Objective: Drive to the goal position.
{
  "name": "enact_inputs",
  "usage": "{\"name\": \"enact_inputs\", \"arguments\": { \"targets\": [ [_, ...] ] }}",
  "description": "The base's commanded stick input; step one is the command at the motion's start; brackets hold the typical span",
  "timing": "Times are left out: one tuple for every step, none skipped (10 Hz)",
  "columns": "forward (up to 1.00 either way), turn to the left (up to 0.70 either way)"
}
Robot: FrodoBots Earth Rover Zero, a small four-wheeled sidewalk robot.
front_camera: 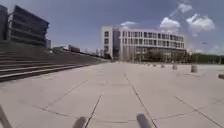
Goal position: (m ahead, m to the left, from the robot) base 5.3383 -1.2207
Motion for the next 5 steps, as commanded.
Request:
{"name": "enact_inputs", "arguments": {
  "targets": [
    [0.70, 0.00],
    [0.70, 0.00],
    [0.70, 0.00],
    [0.70, 0.00],
    [0.70, 0.00]
  ]
}}
